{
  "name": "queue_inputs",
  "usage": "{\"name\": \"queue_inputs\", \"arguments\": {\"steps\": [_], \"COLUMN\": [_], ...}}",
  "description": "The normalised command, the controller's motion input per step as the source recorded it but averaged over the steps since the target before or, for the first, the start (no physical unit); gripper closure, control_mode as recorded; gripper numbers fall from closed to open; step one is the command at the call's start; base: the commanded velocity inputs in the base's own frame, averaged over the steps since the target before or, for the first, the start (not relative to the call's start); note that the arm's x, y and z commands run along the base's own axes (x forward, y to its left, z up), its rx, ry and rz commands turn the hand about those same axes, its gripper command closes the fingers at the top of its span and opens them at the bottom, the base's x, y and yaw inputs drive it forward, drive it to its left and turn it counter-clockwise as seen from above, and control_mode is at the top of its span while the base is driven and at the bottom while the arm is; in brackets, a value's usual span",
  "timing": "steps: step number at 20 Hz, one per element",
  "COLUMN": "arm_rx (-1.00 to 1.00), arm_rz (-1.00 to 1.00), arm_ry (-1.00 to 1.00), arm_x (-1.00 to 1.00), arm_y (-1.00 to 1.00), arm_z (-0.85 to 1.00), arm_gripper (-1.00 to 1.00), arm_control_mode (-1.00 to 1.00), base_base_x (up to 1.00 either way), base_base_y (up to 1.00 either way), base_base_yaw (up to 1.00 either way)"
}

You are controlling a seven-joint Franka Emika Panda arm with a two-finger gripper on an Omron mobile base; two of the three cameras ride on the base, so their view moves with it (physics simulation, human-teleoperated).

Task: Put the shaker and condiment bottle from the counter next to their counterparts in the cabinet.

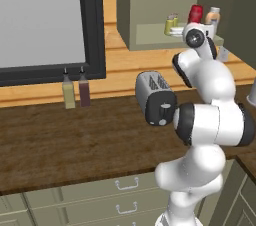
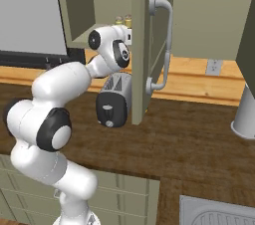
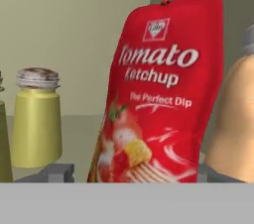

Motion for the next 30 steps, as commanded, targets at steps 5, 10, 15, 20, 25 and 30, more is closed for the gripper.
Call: {"name": "queue_inputs", "arguments": {"steps": [5,10,15,20,25,30], "arm_rx": [0.00,0.00,0.00,0.00,0.00,0.00], "arm_rz": [0.01,0.03,0.06,0.07,0.09,0.07], "arm_ry": [-0.14,-0.15,-0.11,-0.11,-0.10,-0.11], "arm_x": [-0.49,-0.63,-0.63,-0.66,-0.76,-0.84], "arm_y": [-0.08,-0.02,0.00,0.00,0.00,0.00], "arm_z": [0.10,0.09,0.00,0.00,0.00,0.00], "arm_gripper": [-1.00,-1.00,-1.00,-1.00,-1.00,-1.00], "arm_control_mode": [-1.00,-1.00,-1.00,-1.00,-1.00,-1.00], "base_base_x": [0.00,0.00,0.00,0.00,0.00,0.00], "base_base_y": [0.00,0.00,0.00,0.00,0.00,0.00], "base_base_yaw": [0.00,0.00,0.00,0.00,0.00,0.00]}}
